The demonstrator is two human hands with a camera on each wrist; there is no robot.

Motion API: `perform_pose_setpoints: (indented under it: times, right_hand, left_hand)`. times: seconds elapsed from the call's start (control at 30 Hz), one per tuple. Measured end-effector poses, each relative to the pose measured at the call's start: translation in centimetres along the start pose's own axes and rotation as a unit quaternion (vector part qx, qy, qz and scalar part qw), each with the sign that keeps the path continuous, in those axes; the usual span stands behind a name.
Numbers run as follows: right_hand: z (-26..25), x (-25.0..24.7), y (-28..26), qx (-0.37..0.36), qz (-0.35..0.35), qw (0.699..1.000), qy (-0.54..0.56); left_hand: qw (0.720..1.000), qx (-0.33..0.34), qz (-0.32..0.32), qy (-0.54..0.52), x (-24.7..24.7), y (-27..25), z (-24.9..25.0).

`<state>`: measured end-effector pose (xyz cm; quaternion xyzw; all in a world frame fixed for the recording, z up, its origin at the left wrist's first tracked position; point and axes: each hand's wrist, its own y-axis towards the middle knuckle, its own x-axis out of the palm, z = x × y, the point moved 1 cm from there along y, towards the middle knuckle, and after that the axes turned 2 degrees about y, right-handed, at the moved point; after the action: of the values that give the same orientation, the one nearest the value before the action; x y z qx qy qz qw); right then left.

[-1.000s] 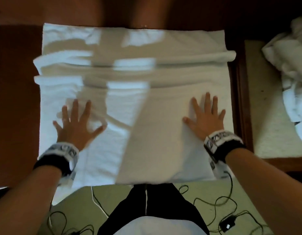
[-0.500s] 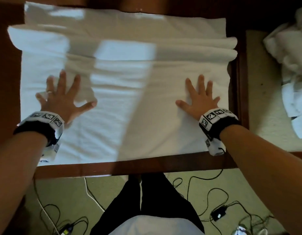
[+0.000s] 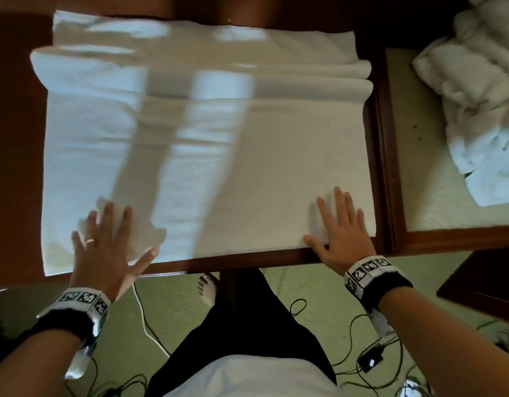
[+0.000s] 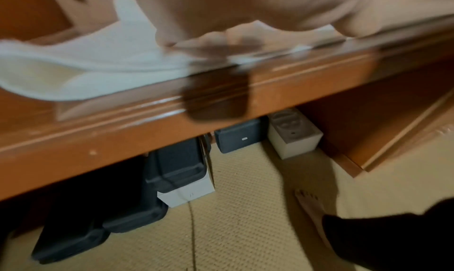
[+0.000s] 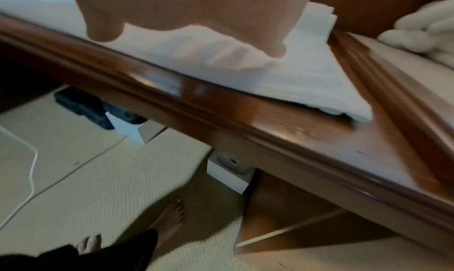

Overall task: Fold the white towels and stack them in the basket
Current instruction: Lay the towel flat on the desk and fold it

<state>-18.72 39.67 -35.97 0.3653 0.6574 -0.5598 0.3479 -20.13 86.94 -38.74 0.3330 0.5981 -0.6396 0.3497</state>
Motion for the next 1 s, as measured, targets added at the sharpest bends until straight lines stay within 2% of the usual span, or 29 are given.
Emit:
perform_pose_setpoints:
  times: [0.1, 0.2, 0.33, 0.43, 0.57, 0.67, 0.7, 0.73, 0.8, 0.87, 0.93, 1.0]
  right_hand:
    - [-2.1, 1.4, -0.2, -0.080, -0.042, 0.993, -0.070]
    - [-2.9, 2.8, -0.6, -0.078, -0.065, 0.988, -0.114]
    - [-3.4, 4.5, -2.9, -0.091, -0.004, 0.992, -0.087]
    - [-2.7, 5.2, -4.8, -0.098, 0.027, 0.989, -0.106]
    - [-1.5, 4.3, -4.7, -0.146, 0.082, 0.976, -0.137]
    - [-1.6, 1.6, -3.9, -0.086, 0.112, 0.979, -0.149]
    - [-1.8, 0.2, -3.6, -0.049, 0.103, 0.982, -0.151]
    - [-2.0, -1.1, -3.4, -0.008, 0.064, 0.985, -0.157]
    - [-2.1, -2.6, -3.3, 0.055, -0.051, 0.981, -0.181]
    - [-2.1, -3.0, -3.6, 0.073, -0.146, 0.972, -0.169]
    - [-1.7, -2.4, -4.1, 0.079, -0.185, 0.969, -0.146]
    - [-0.9, -1.6, -4.6, 0.100, -0.215, 0.963, -0.124]
  left_hand:
    - [0.994, 0.083, 0.020, 0.067, 1.3, -0.2, 0.9]
    - [0.990, 0.099, 0.026, 0.093, 1.9, -0.6, 0.8]
    - [0.987, 0.118, 0.054, 0.097, 2.3, -2.6, 1.2]
    - [0.983, 0.137, 0.064, 0.106, 2.5, -4.7, 1.0]
    - [0.973, 0.179, 0.094, 0.113, 1.6, -5.8, -0.5]
    - [0.978, 0.144, 0.095, 0.121, 0.0, -5.4, -0.7]
    - [0.982, 0.116, 0.082, 0.123, -1.0, -5.2, -0.5]
    - [0.986, 0.076, 0.069, 0.128, -1.9, -5.1, -0.3]
    - [0.991, 0.012, 0.019, 0.135, -2.8, -4.6, -0.6]
    - [0.992, 0.004, -0.053, 0.118, -2.5, -3.9, -1.6]
    - [0.989, 0.004, -0.123, 0.087, -2.1, -3.6, -2.7]
    - [0.985, 0.006, -0.166, 0.052, -1.9, -3.5, -3.5]
